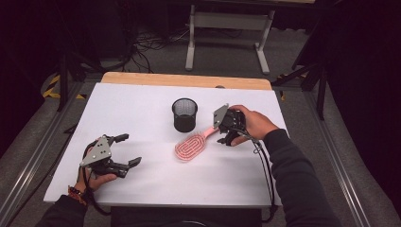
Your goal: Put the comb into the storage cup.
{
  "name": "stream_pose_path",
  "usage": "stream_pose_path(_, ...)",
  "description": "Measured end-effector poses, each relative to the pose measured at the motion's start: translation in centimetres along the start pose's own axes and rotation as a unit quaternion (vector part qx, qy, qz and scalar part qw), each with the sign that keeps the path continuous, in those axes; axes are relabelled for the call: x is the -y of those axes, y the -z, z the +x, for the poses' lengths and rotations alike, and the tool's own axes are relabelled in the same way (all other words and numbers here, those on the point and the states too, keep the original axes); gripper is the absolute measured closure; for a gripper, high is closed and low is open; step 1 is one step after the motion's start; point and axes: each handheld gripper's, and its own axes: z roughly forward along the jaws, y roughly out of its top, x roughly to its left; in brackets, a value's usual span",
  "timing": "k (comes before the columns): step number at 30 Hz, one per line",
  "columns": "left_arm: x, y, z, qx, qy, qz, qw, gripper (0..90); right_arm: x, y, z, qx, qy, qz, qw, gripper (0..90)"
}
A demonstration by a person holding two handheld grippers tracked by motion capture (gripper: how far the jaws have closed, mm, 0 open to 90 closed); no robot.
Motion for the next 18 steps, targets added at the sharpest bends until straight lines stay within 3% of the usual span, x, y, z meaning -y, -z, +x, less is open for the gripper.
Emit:
stream_pose_path(12, 0.4, 0.7, -0.4, 0.003, 0.005, -0.001, 1.0, 9.5, -2.6, -2.7, -2.4, -0.05, 0.05, 0.024, 0.9972, 34.0)
stream_pose_path(18, 0.6, 1.1, -0.7, 0.0, 0.008, -0.003, 1.0, 9.5, -3.7, -4.6, -2.9, -0.095, 0.072, 0.044, 0.9919, 38.9)
